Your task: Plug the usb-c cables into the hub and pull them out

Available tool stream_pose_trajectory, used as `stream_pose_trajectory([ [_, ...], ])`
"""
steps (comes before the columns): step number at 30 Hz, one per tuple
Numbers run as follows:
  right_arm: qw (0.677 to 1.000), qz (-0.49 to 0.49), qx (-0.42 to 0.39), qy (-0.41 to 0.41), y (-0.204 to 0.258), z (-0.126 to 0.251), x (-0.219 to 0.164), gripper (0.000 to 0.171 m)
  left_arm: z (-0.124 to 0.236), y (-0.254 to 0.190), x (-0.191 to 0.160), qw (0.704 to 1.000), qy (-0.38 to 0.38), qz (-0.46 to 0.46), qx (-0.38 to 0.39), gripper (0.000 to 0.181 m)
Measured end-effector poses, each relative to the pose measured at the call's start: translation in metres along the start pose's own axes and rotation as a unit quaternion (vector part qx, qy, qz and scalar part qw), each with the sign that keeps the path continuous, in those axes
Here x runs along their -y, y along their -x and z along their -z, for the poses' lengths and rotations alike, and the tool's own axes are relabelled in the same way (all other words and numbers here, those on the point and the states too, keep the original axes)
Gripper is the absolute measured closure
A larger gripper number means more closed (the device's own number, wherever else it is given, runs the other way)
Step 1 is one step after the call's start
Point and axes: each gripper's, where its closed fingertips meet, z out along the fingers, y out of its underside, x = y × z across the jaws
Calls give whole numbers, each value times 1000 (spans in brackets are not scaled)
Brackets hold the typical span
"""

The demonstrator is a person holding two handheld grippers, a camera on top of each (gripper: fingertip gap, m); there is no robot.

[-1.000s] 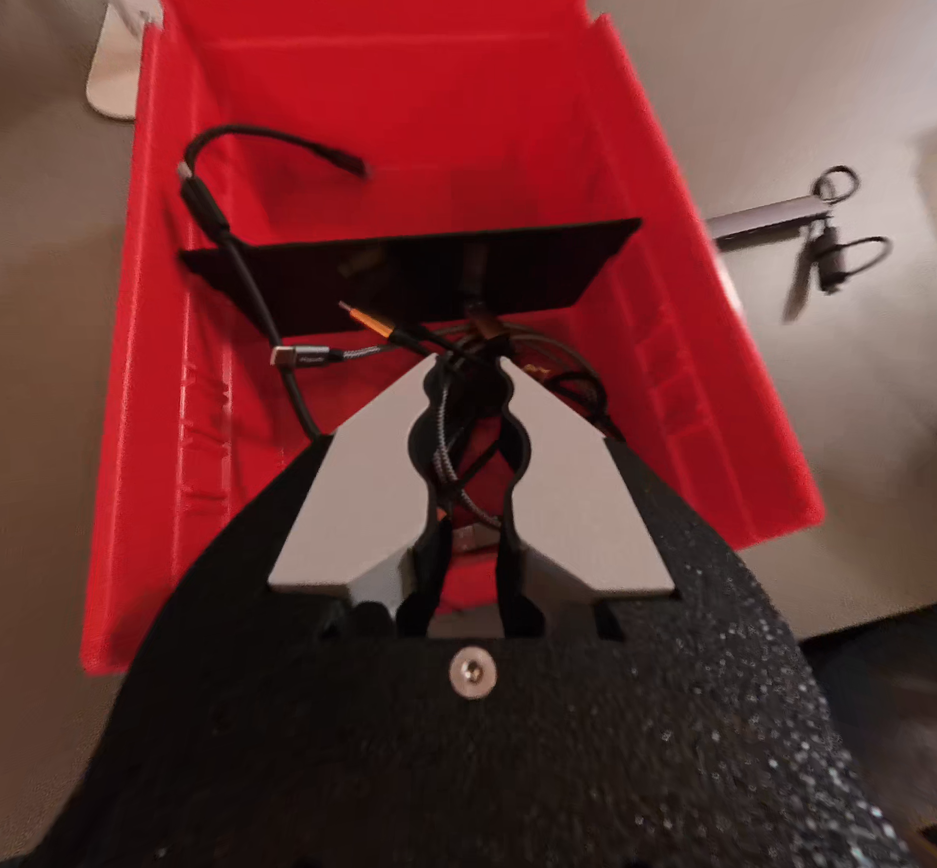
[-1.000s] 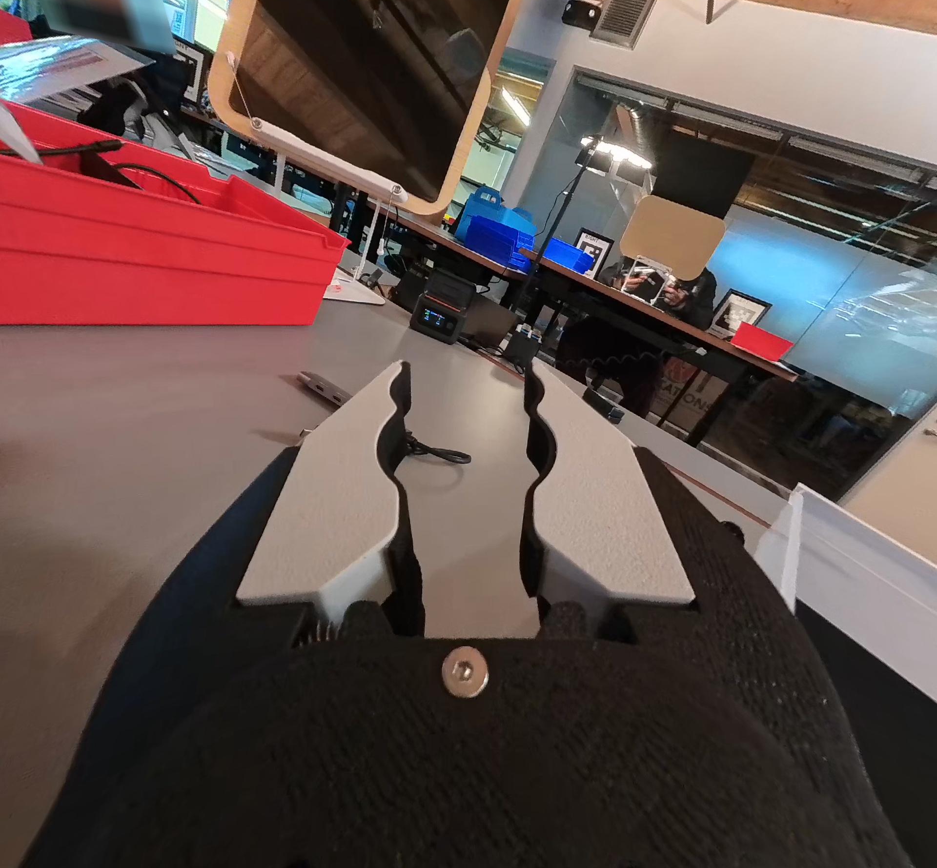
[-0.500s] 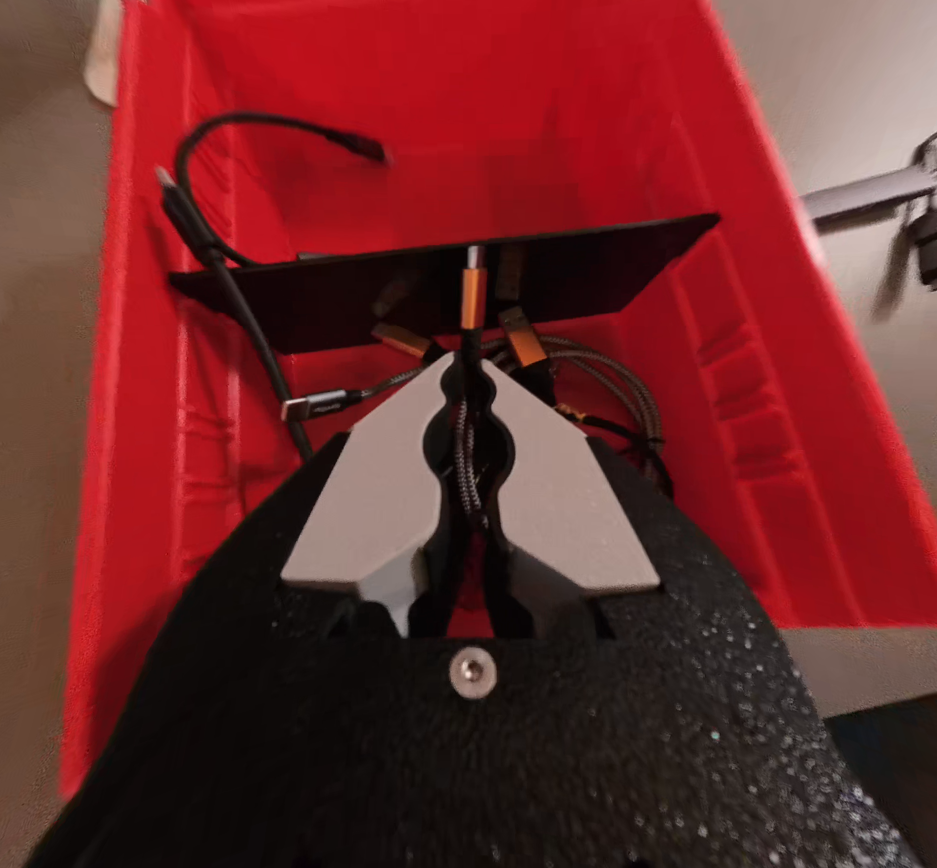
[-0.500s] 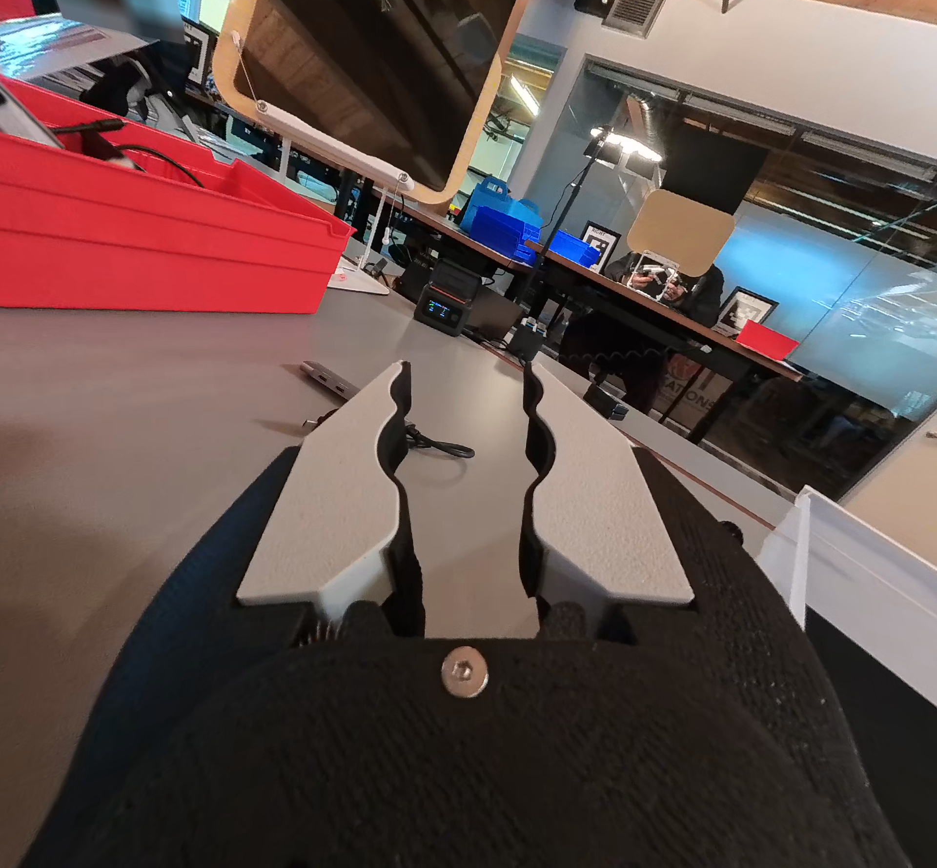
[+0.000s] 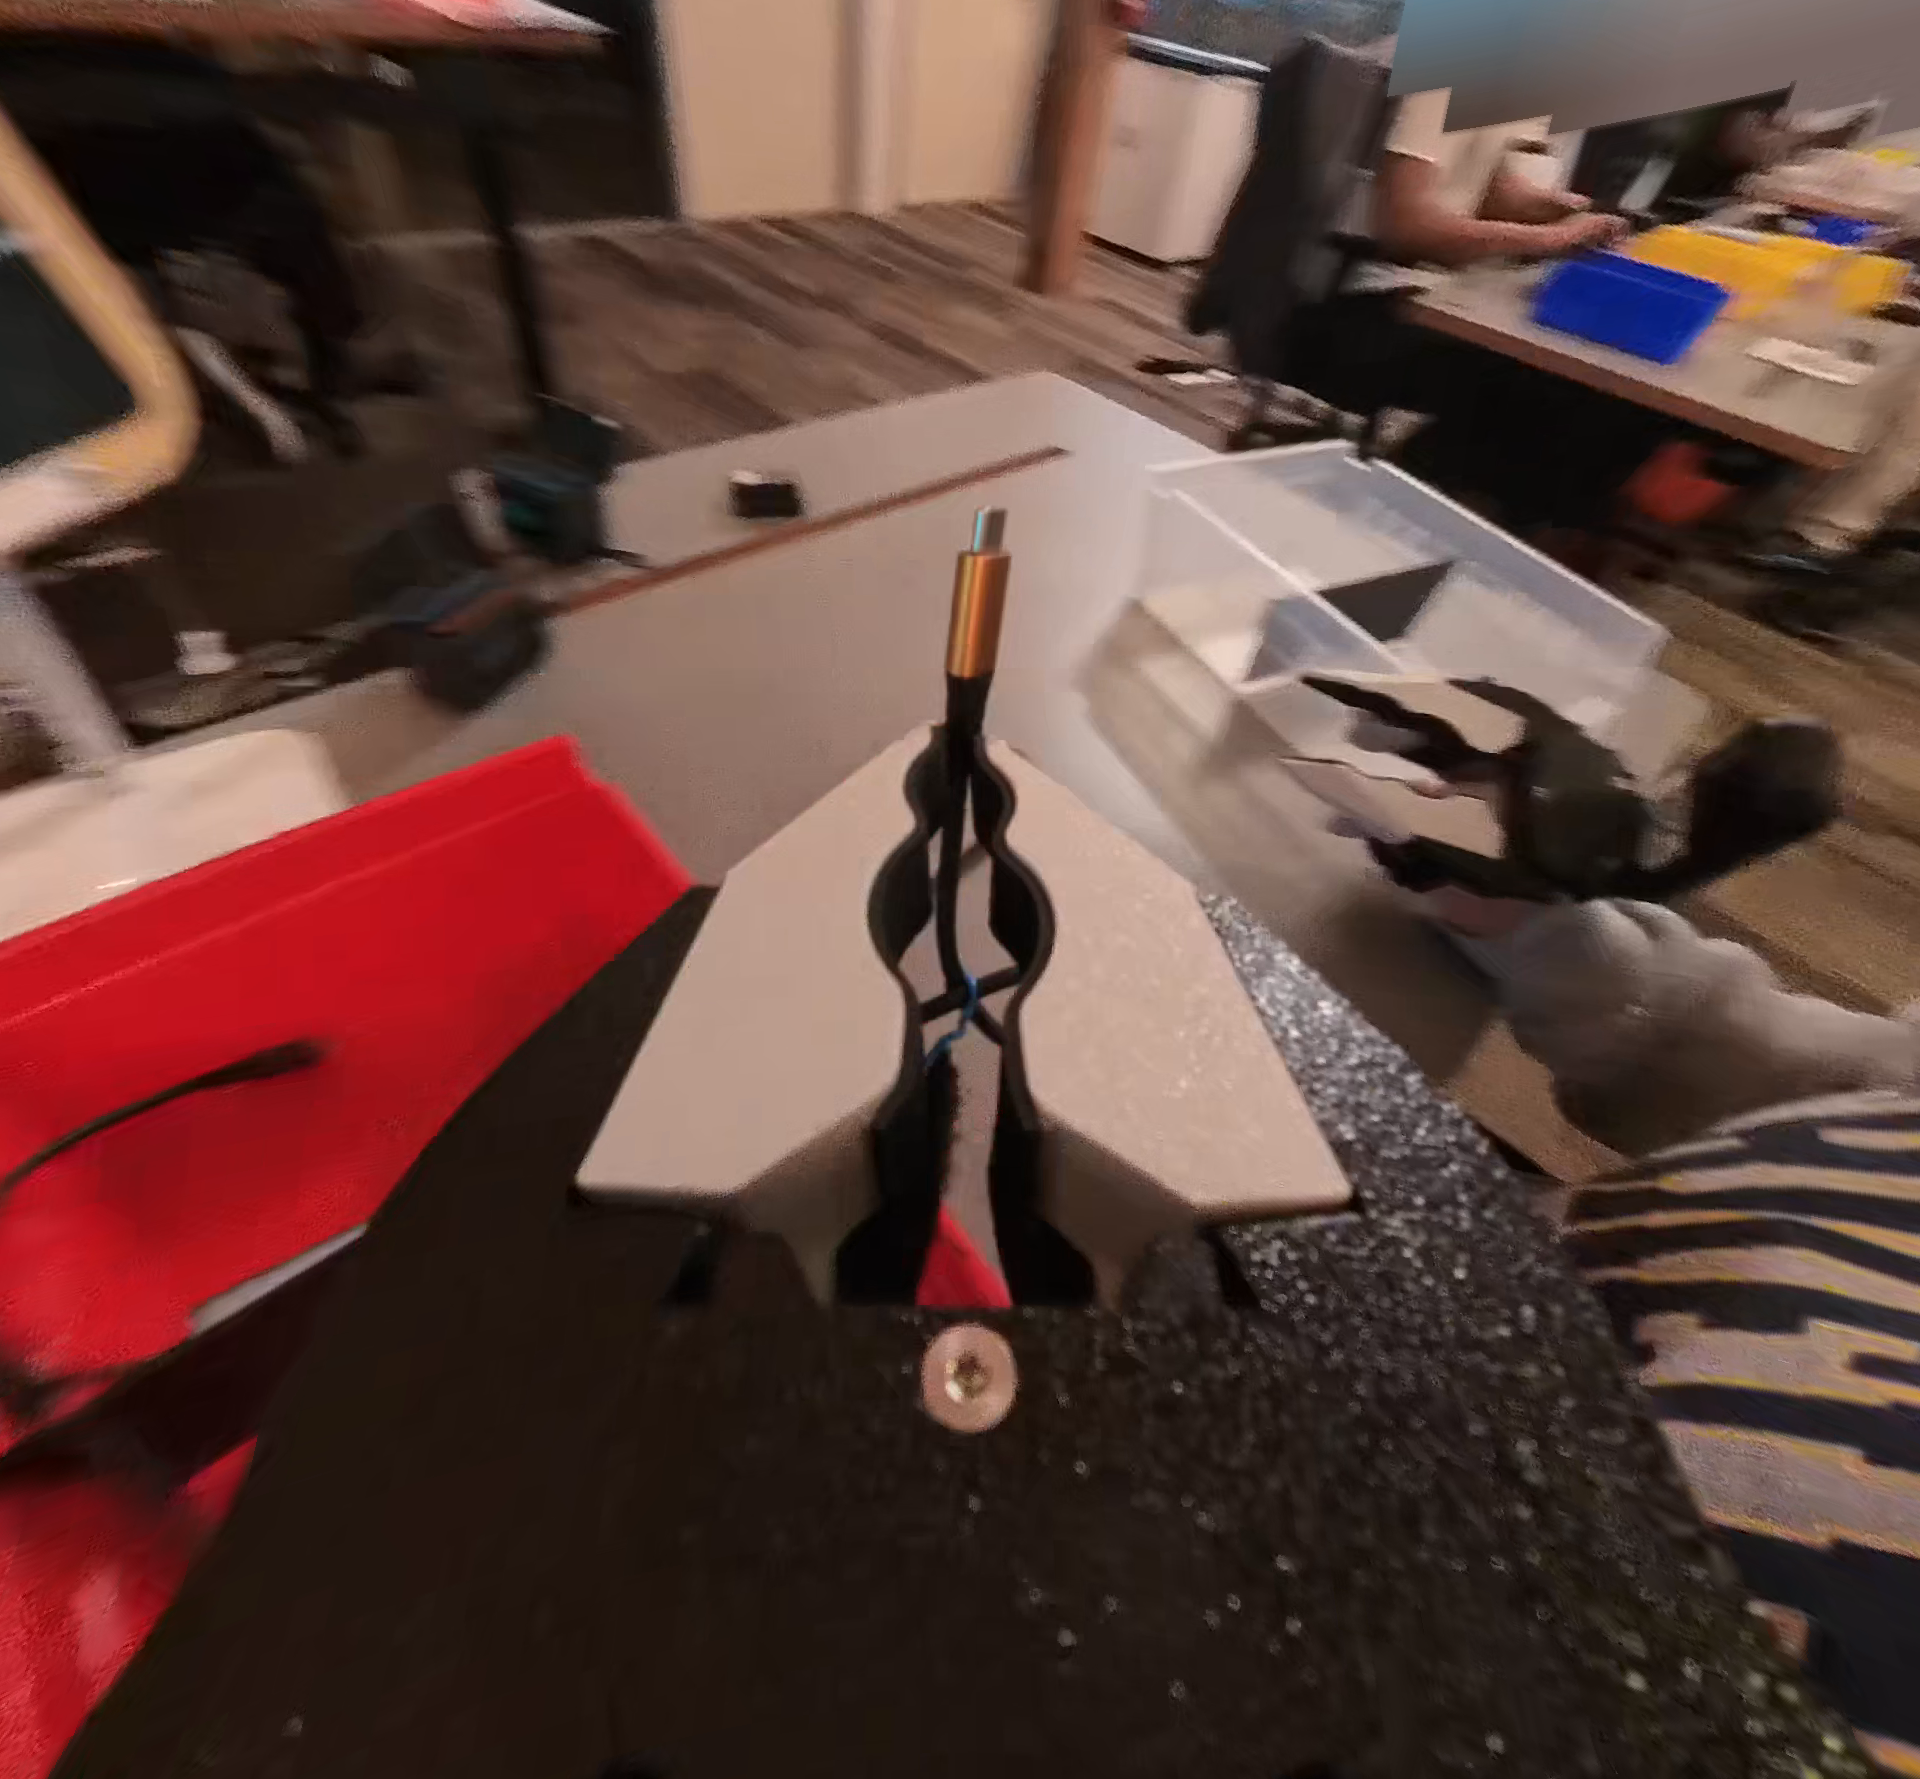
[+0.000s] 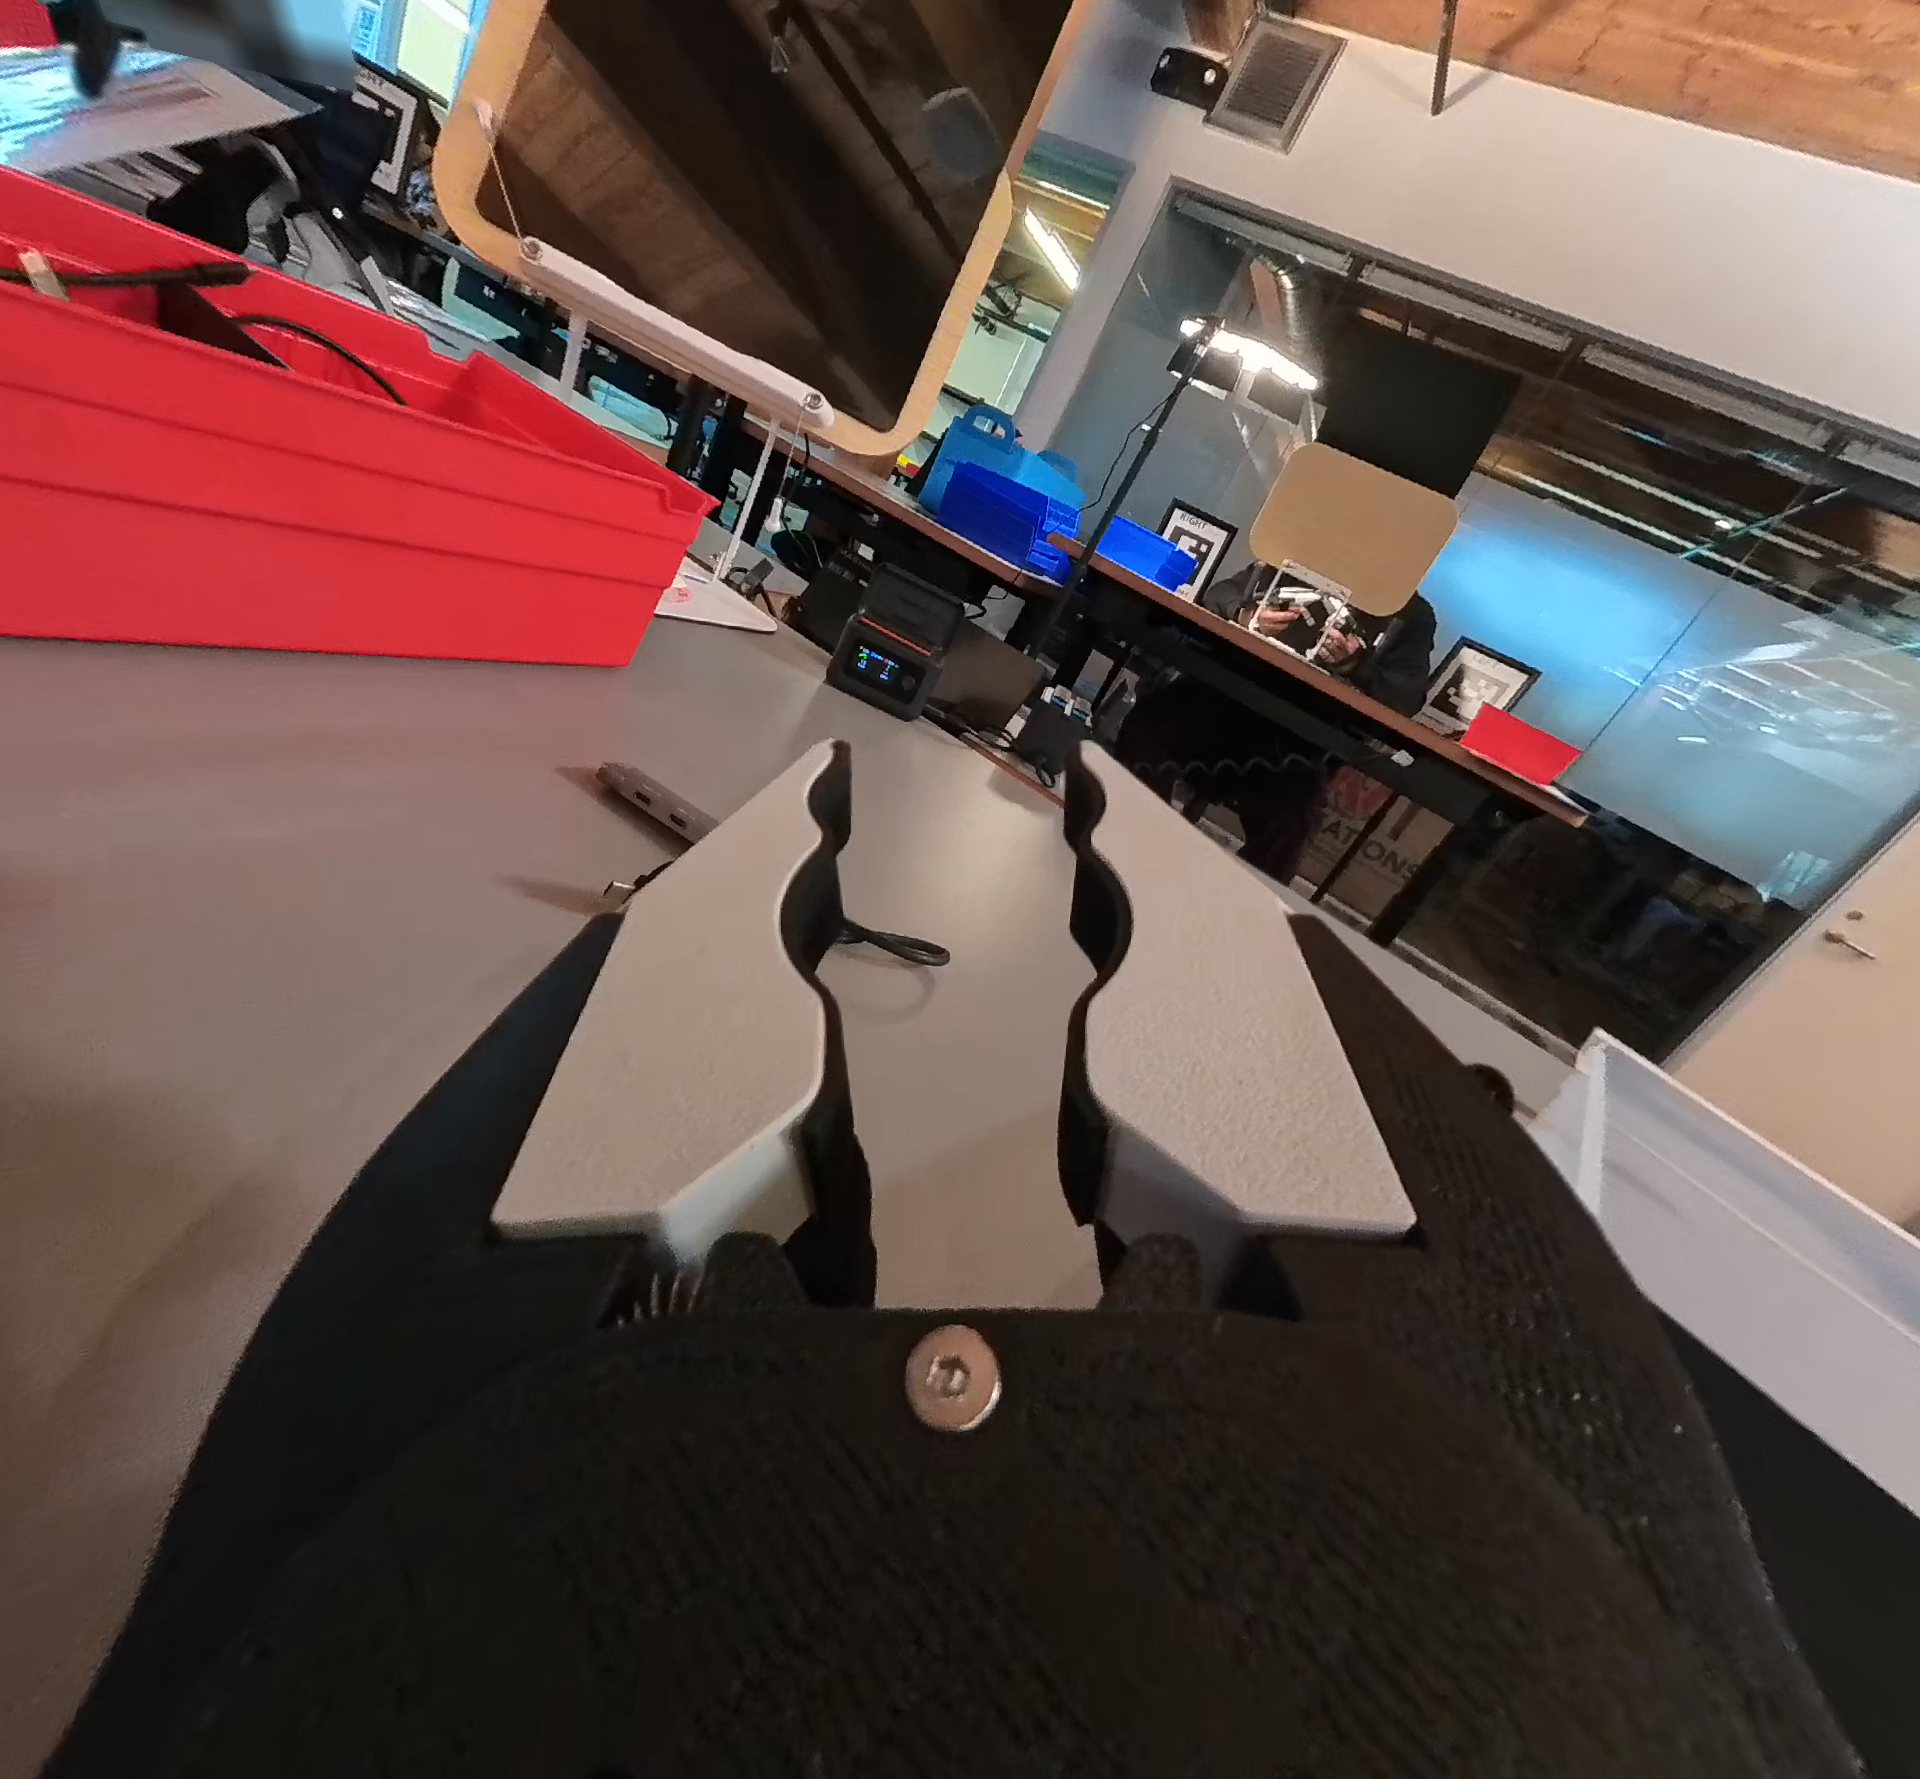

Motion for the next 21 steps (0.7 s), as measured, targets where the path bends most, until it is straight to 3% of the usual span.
stream_pose_trajectory([
  [7, 1000, 8, -3, -2, -1, 2, 0, 133, -131, -36, -79, 984, 168, -23, -47, 180],
  [11, 1000, 12, 0, 5, 0, 1, -2, 133, -175, -31, -130, 966, 254, -20, -40, 179],
  [13, 1000, 12, 2, 6, 0, 2, -3, 133, -183, -26, -141, 963, 266, -17, -36, 179],
  [16, 1000, 12, 2, 5, 0, 2, -3, 133, -178, -22, -133, 970, 243, -8, -25, 161],
  [18, 1000, 11, 2, 4, 0, 2, -2, 133, -160, -22, -111, 979, 202, -11, -12, 149],
  [21, 1000, 12, 4, 1, 0, 2, -1, 133, -112, -21, -72, 991, 136, -14, -2, 151],
])
